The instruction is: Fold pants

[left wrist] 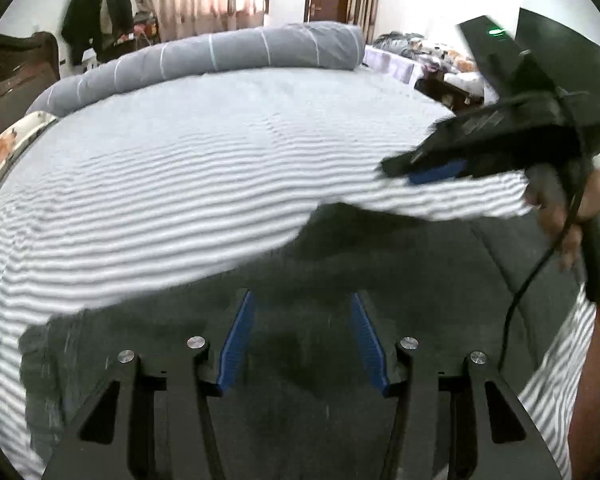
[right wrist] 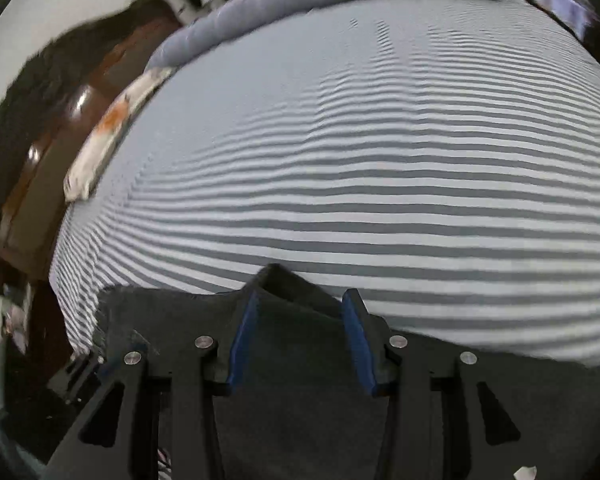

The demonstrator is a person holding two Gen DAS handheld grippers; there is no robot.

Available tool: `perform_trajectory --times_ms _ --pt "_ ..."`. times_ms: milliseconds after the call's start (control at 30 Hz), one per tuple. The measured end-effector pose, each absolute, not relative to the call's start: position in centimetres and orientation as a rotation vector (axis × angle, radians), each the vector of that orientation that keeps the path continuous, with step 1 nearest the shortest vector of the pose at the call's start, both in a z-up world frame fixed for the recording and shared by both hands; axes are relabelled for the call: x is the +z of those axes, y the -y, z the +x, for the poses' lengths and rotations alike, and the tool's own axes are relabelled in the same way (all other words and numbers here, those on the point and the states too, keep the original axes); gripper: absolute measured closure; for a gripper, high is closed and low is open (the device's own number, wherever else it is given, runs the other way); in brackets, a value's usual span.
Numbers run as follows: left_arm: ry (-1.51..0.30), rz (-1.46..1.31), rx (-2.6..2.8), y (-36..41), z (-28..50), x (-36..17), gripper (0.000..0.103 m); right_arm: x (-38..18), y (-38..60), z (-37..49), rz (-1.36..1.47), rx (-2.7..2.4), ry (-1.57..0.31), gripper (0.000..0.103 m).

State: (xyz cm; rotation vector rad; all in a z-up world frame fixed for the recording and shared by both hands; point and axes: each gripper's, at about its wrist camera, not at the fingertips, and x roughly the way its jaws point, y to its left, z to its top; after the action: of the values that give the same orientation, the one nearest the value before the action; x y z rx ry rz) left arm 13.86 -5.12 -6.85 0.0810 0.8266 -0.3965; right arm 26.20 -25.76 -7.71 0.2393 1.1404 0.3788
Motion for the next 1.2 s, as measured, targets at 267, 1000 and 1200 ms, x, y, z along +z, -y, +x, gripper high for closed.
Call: perform_trajectory --times_ms 267,1000,1200 --pt "-0.961 0.081 -0.385 4.7 17.2 -12.2 0.048 -11.8 20.6 29.0 0.195 0.456 -1.260 0.061" --pt "-0.914 0.065 -0.380 1.3 15.1 -13.1 0.048 -12.7 19.5 30.8 0.157 0.385 -1.144 0.090" --pt "-0.915 0.029 -0.376 1.3 15.2 -11.4 0.048 -9.0 21.3 28.6 0.208 0.364 -1.055 0.077"
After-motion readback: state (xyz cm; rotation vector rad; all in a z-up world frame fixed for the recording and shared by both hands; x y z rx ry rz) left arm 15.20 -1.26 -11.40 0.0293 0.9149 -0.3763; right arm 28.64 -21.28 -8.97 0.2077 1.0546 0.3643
